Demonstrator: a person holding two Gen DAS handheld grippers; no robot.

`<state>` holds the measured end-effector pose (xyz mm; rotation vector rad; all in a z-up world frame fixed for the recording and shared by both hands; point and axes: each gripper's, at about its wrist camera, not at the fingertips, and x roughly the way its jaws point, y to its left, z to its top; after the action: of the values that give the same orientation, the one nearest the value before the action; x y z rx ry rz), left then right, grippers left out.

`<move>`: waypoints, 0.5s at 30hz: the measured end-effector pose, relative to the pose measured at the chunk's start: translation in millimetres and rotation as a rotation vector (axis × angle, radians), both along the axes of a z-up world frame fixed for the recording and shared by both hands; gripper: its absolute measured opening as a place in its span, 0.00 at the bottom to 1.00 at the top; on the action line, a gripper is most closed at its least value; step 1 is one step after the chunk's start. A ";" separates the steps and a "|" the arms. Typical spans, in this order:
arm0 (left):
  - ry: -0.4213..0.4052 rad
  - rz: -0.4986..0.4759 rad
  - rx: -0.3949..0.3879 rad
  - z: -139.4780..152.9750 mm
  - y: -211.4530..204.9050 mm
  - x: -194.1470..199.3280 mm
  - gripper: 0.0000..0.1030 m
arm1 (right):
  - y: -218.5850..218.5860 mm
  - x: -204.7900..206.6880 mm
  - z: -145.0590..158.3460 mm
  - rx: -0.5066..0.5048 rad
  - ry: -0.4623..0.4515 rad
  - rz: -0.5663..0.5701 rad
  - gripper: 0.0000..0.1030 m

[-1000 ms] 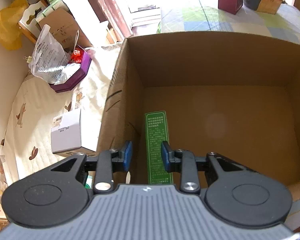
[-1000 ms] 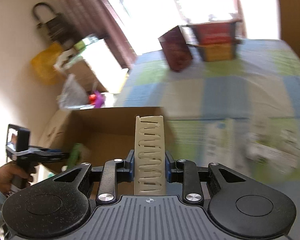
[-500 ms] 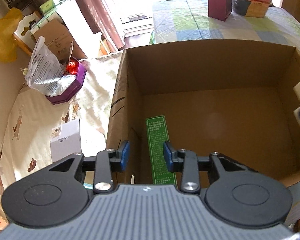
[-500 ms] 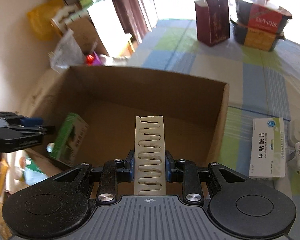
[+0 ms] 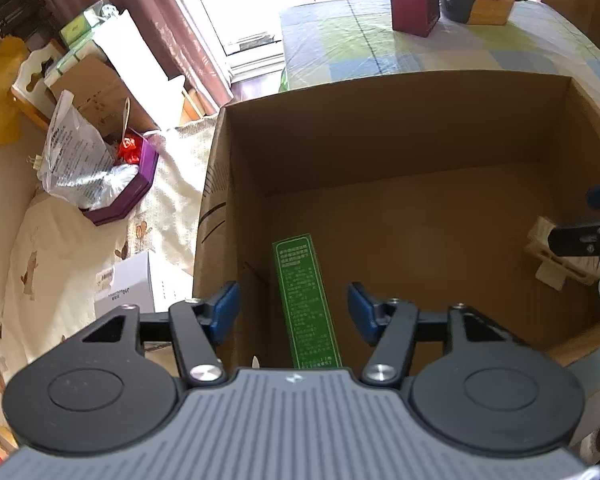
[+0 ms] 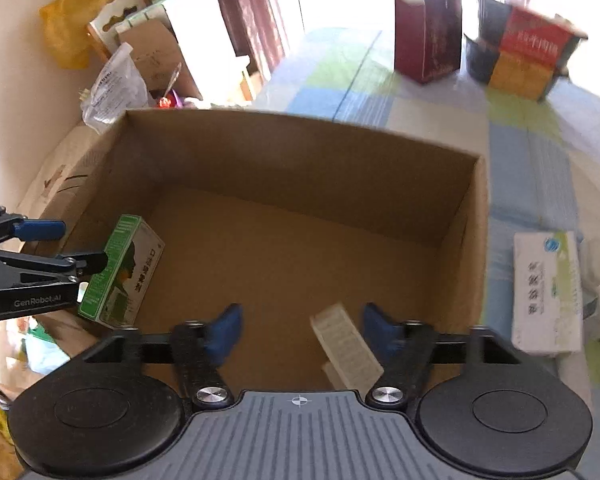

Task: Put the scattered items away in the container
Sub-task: 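Lower green box into cardboard box and open left gripper while right gripper drops cream rack inside, then withdraw both open grippers from the cardboard box toward the remaining items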

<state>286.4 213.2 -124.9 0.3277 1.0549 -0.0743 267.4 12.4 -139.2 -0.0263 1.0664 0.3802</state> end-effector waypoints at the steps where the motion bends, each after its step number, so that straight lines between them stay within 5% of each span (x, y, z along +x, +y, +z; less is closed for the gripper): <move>1: -0.002 -0.004 0.001 1.2 -0.1 -1.8 0.59 | 1.0 -1.9 3.8 -0.002 -0.017 0.010 0.76; 8: -0.015 -0.015 0.030 8.7 -6.4 -9.5 0.71 | -6.7 -20.6 18.7 -0.014 -0.018 0.016 0.76; 11: -0.022 -0.016 0.038 13.2 -8.3 -13.0 0.72 | -7.9 -27.4 22.7 -0.022 -0.011 0.006 0.91; 15: -0.027 -0.023 0.043 20.1 -12.1 -18.1 0.74 | -8.3 -35.8 30.3 -0.020 -0.021 0.000 0.91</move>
<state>268.3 201.1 -104.8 0.3789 1.0273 -0.0672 231.7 4.2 -108.9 -0.0486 1.0499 0.3686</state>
